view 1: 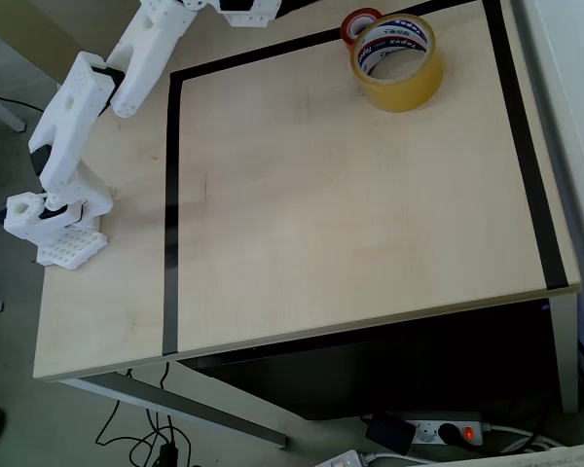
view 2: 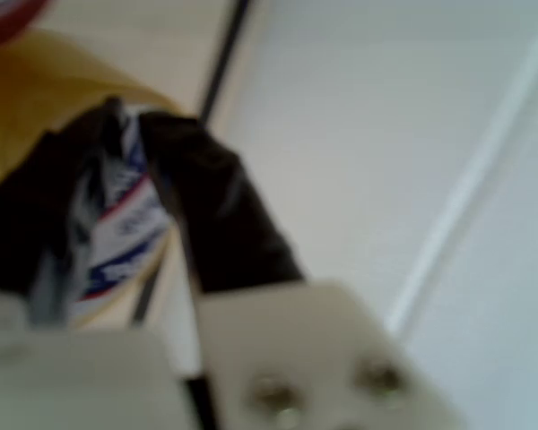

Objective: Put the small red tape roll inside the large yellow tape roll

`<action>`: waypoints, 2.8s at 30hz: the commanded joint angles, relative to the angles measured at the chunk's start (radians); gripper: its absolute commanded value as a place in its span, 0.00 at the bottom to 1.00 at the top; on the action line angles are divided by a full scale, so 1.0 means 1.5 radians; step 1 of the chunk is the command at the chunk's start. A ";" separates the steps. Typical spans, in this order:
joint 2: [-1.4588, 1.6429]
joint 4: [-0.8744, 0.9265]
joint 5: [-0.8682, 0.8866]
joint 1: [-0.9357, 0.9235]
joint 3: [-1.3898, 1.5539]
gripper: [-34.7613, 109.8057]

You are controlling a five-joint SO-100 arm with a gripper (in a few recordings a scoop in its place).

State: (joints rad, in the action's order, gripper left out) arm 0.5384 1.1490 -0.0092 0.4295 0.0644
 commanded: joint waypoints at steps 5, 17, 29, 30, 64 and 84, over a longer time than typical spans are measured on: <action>-0.001 -0.085 -0.008 -0.008 -0.076 0.24; -0.108 -0.144 -0.009 0.020 -0.078 0.24; -0.152 -0.139 -0.009 0.029 -0.075 0.24; -0.155 -0.135 -0.009 0.026 -0.075 0.24; 0.058 0.332 -0.025 -0.037 -0.193 0.38; 0.094 0.440 -0.039 0.001 0.001 0.43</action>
State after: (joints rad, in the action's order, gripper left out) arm 0.5031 1.7932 -0.0568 0.4172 0.0552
